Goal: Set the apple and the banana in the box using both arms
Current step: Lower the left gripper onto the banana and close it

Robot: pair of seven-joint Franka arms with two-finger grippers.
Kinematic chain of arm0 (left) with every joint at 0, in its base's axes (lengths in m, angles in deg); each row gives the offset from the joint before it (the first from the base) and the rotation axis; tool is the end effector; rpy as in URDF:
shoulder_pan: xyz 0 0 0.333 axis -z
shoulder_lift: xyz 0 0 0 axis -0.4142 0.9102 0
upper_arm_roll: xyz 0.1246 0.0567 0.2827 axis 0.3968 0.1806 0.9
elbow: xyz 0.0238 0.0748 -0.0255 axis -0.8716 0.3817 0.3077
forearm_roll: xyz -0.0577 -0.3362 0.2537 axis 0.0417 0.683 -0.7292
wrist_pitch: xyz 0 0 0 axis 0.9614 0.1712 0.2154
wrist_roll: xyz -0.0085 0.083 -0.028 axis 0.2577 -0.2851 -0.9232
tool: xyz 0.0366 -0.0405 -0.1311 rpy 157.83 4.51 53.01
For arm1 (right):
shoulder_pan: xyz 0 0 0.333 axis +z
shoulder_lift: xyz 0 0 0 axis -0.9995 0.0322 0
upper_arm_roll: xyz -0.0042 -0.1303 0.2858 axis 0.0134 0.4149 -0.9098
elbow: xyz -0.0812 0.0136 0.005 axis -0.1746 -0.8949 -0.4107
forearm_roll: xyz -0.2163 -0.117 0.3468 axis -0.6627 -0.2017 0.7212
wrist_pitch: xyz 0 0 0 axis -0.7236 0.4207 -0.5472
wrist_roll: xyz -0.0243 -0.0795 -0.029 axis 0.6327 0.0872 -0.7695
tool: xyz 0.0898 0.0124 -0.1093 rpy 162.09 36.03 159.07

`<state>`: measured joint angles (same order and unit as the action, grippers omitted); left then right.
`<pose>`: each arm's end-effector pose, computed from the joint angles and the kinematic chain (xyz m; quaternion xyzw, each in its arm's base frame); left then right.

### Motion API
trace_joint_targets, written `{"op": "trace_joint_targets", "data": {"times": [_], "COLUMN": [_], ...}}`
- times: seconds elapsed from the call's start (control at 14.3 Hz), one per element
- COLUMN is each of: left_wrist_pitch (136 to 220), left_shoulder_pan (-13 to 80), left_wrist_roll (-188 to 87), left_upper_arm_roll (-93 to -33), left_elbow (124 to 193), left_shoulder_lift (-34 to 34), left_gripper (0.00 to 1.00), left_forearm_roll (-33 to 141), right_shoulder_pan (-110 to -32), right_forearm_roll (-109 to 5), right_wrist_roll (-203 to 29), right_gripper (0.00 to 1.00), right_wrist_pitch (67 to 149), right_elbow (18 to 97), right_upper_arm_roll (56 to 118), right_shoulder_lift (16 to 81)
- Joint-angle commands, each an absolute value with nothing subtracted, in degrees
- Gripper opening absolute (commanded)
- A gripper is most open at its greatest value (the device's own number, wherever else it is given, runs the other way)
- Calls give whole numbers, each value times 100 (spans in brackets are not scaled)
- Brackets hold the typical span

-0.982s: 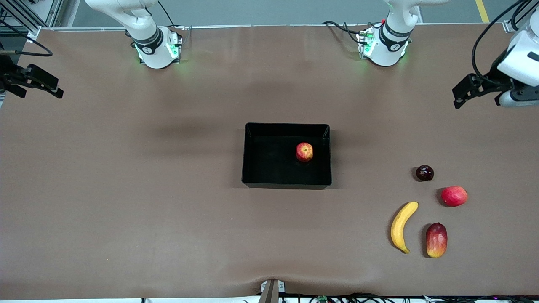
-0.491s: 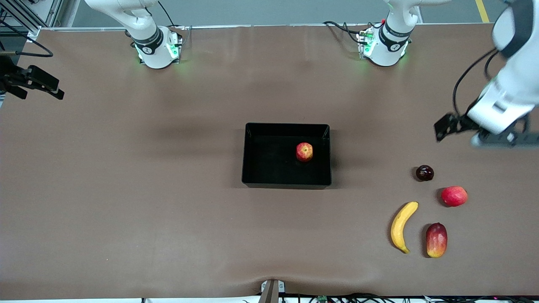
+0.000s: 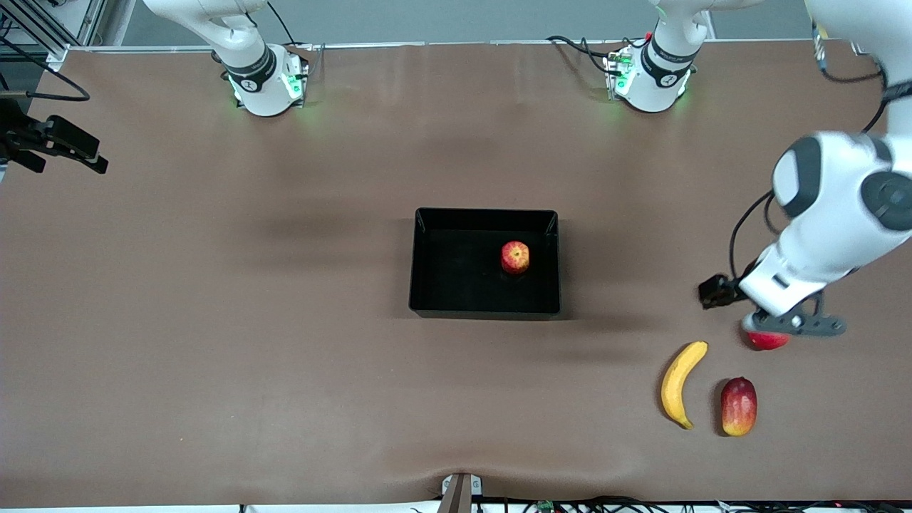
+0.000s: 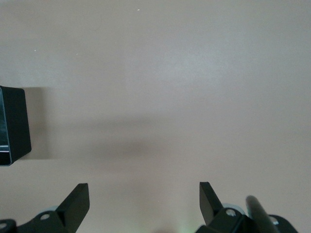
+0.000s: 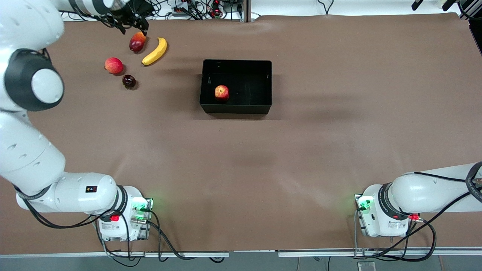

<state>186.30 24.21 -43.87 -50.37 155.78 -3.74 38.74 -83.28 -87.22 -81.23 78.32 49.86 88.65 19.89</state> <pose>0.7015 -0.0520 0.3334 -0.9952 0.0723 -0.0599 0.0264 0.5537 -0.0200 0.6149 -0.9995 0.0234 0.0096 0.0166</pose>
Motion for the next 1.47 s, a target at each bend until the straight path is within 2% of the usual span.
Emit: {"op": "trace_joint_targets", "data": {"times": [0.0,0.42,0.7,0.77,0.84,0.91,0.98,1.05,1.26,1.4], "left_wrist_pitch": [18876,20326,20362,20362,20362,20362,20362,20362,20249,19864], "left_shoulder_pan": [2394,2386,2333,2341,2350,2341,2359,2376,2394,2403], "left_wrist_roll": [-4060,-3674,-3585,-3585,-3628,-3638,-3646,-3655,-3638,-3673], "left_upper_arm_roll": [-5061,-5034,-5060,-5061,-5061,-5078,-5087,-5096,-5200,-5446], "left_elbow": [14770,14119,14047,14056,14056,14056,14056,14056,14100,14100], "left_shoulder_lift": [594,2081,2372,2434,2443,2434,2391,2347,2162,1873], "left_gripper": [100,100,100,91,74,50,21,0,0,0], "left_forearm_roll": [3208,3180,3232,3232,3232,3241,3311,3390,3417,3417], "right_shoulder_pan": [-8473,-8464,-8473,-8464,-8464,-8473,-8473,-8464,-8429,-8438], "right_forearm_roll": [-8608,-8599,-8573,-8573,-8573,-8573,-8564,-8573,-8564,-8564], "right_wrist_roll": [-8179,-8179,-8179,-8179,-8179,-8179,-8179,-8179,-8171,-8170], "right_gripper": [100,100,100,100,100,100,100,100,100,100], "right_wrist_pitch": [7845,7836,7828,7828,7828,7819,7793,7784,7792,7792], "right_elbow": [4935,4935,4944,4944,4944,4944,4944,4944,4944,4944], "right_upper_arm_roll": [8795,8795,8795,8804,8804,8804,8804,8804,8795,8795], "right_shoulder_lift": [2013,2013,2013,2013,2013,2013,2013,2013,2013,2013]}}
